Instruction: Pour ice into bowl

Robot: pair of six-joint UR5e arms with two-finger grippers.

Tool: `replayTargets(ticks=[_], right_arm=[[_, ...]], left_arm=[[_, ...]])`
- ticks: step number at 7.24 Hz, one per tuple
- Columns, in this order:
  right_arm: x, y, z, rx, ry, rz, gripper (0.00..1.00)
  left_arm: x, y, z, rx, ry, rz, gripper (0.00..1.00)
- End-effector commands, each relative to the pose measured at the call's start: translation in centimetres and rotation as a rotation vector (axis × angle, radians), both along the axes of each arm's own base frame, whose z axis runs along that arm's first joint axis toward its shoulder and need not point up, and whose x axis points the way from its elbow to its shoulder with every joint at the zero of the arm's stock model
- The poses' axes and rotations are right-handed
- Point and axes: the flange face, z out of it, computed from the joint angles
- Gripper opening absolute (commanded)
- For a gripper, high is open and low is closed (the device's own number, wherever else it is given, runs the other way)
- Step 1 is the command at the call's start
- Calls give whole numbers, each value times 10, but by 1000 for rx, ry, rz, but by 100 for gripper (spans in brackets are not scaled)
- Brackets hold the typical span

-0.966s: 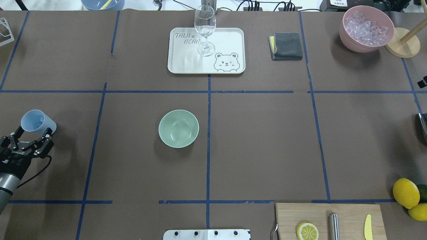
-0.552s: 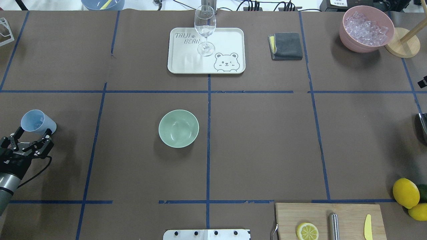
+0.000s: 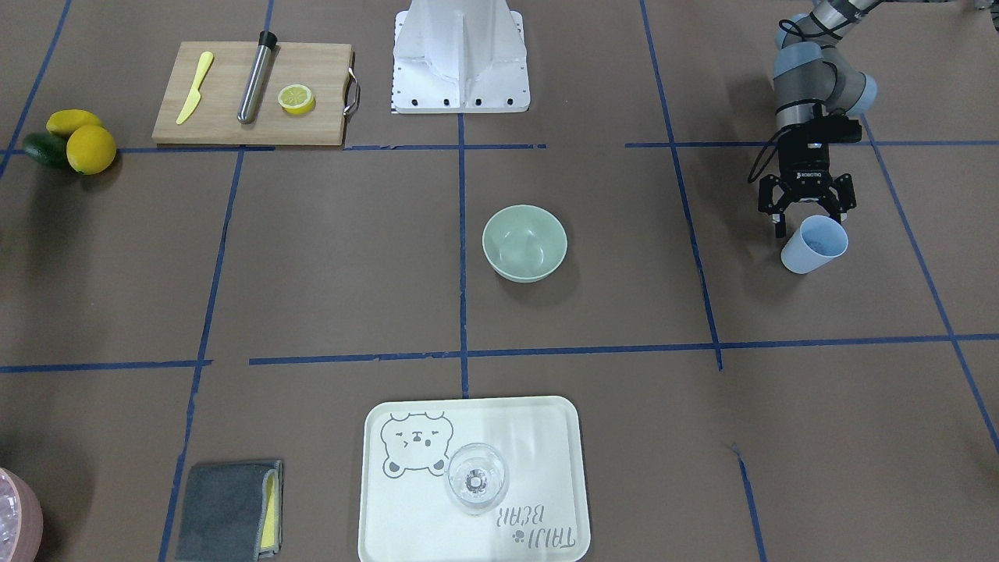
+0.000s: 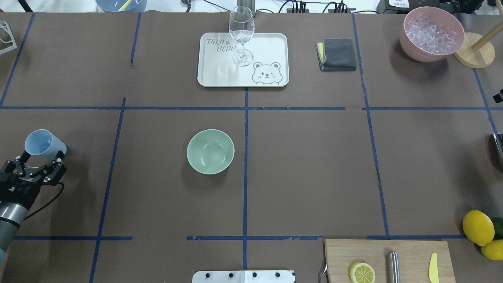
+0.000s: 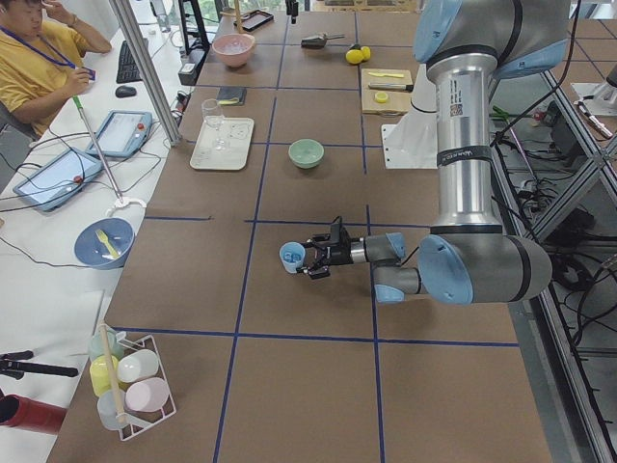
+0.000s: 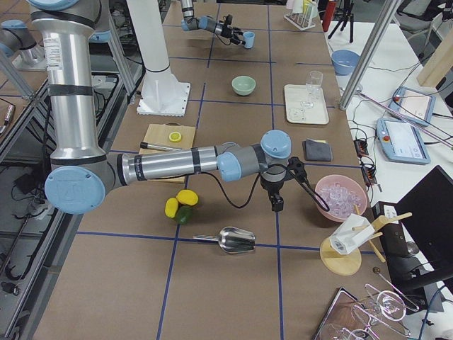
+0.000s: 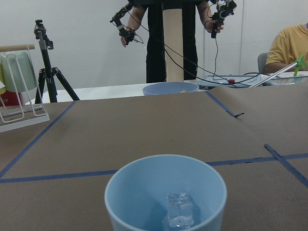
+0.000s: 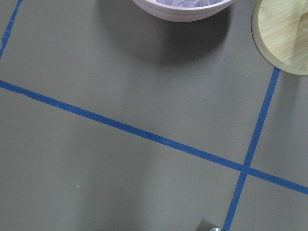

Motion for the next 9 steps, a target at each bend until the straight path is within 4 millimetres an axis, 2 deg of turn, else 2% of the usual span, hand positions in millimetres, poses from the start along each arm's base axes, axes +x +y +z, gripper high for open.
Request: replayTargets(ticks=[1, 3, 5, 7, 8, 9], right_arm=[[1, -1, -1, 2, 0, 3, 100], [3, -1, -1, 2, 0, 6, 100], [3, -1, -1, 2, 0, 6, 100], [5, -2, -3, 5, -1, 10, 100], [5, -2, -4, 7, -1, 10, 100], [5, -2, -2, 4, -1, 10, 100]], left_arm=[[-7, -10, 5, -13, -7, -11, 99], [-5, -17, 7, -24, -7, -9, 99], [8, -23, 3, -27, 6, -5, 99], [0, -34, 6, -41, 6, -13, 99], [-3, -36, 14, -48, -7, -19, 99], [1, -38, 11, -47, 1, -19, 99]])
